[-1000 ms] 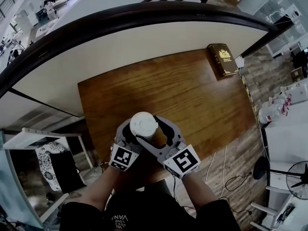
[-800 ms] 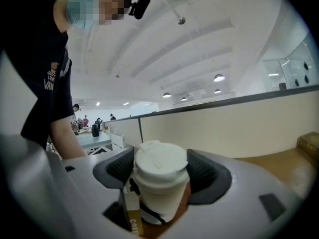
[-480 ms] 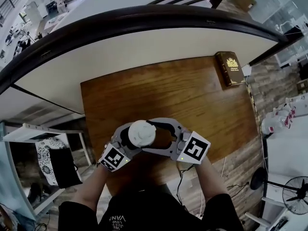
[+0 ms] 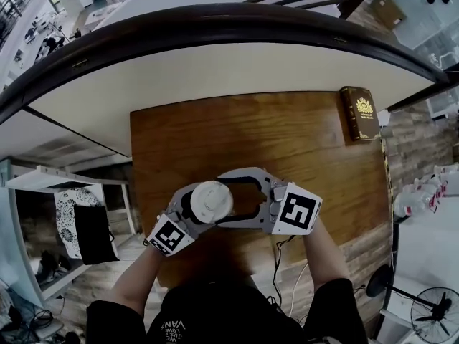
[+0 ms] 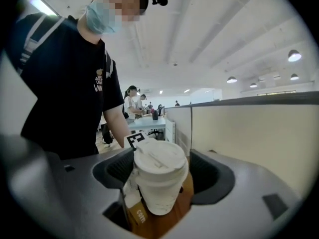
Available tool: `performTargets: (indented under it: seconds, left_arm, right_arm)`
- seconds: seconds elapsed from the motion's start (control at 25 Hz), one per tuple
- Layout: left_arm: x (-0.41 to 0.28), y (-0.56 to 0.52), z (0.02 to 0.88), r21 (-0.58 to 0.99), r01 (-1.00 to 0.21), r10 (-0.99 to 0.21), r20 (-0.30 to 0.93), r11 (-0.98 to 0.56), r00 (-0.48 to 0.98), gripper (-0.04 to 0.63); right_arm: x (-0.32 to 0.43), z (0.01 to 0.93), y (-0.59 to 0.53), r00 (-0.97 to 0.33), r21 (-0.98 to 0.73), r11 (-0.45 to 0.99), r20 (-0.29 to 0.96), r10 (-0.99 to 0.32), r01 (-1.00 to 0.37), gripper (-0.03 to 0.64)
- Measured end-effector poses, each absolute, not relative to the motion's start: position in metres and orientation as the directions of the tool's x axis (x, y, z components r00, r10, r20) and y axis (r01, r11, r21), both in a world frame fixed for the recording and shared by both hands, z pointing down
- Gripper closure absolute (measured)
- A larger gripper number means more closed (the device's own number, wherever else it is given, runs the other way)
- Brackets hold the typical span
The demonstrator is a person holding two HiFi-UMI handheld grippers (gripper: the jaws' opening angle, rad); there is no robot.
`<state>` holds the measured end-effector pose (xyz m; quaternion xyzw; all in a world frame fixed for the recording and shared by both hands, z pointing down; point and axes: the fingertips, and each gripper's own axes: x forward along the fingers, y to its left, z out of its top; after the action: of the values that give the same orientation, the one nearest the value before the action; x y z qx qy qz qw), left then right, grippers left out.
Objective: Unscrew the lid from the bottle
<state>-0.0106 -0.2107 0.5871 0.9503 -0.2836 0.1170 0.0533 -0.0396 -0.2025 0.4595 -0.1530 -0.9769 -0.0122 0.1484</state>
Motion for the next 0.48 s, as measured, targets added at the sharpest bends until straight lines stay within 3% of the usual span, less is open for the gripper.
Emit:
performTargets:
  seconds: [0.16, 0.32, 0.48]
  left_arm:
    - [-0.012, -0.211, 0.589, 0.026, -0.581, -0.557, 0.257, -0.813, 0.79, 0.225]
    - [-0.013, -0.215, 0.588, 0.062, -0.628, -0.594, 0.264, -0.776, 0.76, 0.225]
    - [-0.013, -0.217, 0.588, 0.059, -0.645, -0.611, 0.265, -0.762, 0.746, 0.225]
  right_arm:
    - [-0.034, 0.445, -0.203, -0.965, -0.051, 0.989, 0.219, 0.147, 0.139, 0.296]
    - [-0.021, 0.437, -0.206, -0.978, -0.041, 0.984, 0.131, -0.165, -0.171, 0.298]
    - [-0.008, 0.438, -0.205, -0.89, 0.005, 0.895, 0.101, -0.445, -0.447, 0.298]
